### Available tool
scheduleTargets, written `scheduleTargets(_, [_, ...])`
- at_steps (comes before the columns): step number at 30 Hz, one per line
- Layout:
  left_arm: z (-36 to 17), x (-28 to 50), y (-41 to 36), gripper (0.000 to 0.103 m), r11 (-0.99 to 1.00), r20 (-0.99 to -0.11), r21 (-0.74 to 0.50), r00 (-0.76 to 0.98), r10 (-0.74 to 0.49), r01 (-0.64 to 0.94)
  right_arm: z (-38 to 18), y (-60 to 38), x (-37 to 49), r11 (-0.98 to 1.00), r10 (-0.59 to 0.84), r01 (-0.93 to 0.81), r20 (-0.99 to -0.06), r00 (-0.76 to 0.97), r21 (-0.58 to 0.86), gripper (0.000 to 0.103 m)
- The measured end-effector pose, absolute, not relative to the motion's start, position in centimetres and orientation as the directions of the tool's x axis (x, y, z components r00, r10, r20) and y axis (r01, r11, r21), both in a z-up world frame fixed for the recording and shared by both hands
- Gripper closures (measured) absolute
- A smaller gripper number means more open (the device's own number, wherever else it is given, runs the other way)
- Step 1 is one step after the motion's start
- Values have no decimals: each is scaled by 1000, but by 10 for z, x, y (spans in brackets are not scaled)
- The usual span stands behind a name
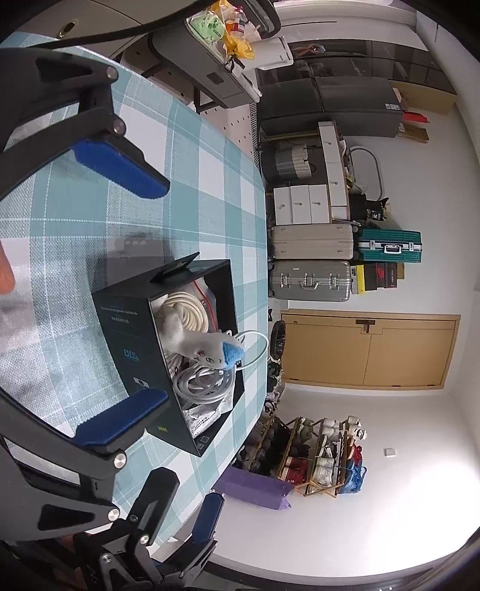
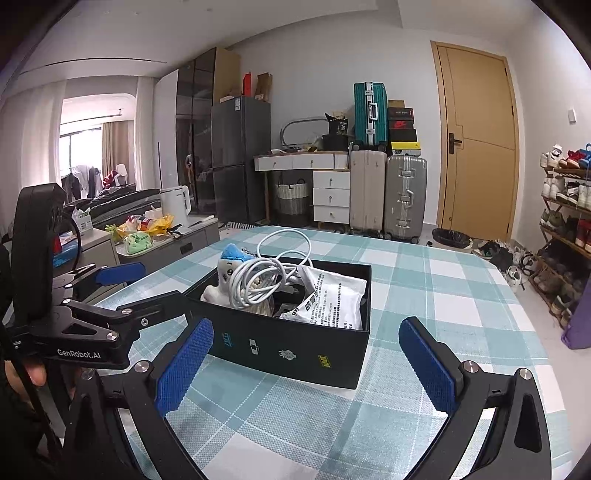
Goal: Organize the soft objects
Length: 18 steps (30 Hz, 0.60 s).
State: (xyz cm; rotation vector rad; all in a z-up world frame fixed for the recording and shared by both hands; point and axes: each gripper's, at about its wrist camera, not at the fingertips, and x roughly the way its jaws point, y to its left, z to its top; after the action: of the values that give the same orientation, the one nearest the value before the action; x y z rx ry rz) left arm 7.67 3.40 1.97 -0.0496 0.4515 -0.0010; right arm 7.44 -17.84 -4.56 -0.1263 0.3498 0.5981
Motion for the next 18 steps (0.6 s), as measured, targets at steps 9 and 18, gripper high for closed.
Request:
scheduleTargets(9, [20, 78, 34, 0, 998, -440, -61, 898, -16, -12, -44, -180, 70, 818, 535, -575, -338, 774, -21, 1])
scheduleTargets(18, [20, 77, 33, 0, 998, -435, -60, 900, -20, -6, -43, -182, 69, 820, 537, -572, -322, 780, -17, 1])
